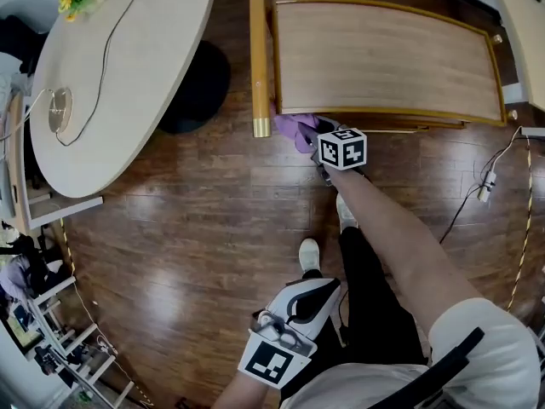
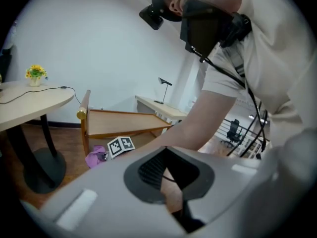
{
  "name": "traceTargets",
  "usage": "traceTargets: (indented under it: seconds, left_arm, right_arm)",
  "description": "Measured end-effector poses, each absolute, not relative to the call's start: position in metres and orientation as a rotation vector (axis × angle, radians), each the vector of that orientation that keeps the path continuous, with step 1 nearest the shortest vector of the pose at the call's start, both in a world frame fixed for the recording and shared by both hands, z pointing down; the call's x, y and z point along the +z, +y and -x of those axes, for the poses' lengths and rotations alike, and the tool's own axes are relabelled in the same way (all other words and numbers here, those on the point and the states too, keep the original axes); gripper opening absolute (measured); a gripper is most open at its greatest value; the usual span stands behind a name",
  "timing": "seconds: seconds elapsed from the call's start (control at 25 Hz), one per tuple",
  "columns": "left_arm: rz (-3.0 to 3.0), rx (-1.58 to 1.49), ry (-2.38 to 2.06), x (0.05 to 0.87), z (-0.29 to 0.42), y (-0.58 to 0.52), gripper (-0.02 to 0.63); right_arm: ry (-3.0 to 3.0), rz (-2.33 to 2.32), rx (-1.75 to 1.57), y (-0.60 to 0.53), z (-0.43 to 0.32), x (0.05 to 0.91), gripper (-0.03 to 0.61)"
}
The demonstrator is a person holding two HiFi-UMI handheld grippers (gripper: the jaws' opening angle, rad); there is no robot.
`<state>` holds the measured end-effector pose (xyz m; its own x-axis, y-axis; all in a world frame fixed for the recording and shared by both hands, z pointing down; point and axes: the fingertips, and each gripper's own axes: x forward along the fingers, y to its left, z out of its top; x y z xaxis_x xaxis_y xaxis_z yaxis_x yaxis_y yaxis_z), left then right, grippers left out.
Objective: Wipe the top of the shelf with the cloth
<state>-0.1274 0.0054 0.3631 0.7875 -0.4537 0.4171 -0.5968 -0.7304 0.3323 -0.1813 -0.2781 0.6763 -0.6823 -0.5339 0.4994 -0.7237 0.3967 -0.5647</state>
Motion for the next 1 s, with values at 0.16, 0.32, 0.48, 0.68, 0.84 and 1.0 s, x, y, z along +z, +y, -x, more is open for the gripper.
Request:
traceTargets:
  seconds: [0.16,0.32,0.48,0.68,0.84,1.0]
  left_arm:
    - [-2.519,0.458,-0.734,0.376,0.112,-0.005,0.021]
    - [-2.527,0.471,-0.678,0.386,0.091,-0.015,0.021]
    - [-2.575,0.48,-0.581,0.385,0.062,-0.022,0.021]
    - [-2.616,0.501,-0.442,0.384,0.025,-0.023,0.021]
    - [-2.636,0.513,-0.344,0.383,-0.004,-0.023,0.021]
    - [-2.658,0.53,-0.251,0.384,-0.03,-0.026,0.021]
  right_arm:
    - [-2.398,-1.128,1.16,-0.291,0.17,0.693,0.091]
    - [-2.364,-1.152,1.129,-0.293,0.136,0.702,0.092]
    - [-2.307,-1.221,1.118,-0.29,0.079,0.709,0.091]
    - [-2.219,-1.36,1.126,-0.286,-0.011,0.713,0.091]
    - [-2.152,-1.467,1.132,-0.283,-0.081,0.715,0.091]
    - [-2.087,-1.568,1.135,-0.278,-0.145,0.717,0.091]
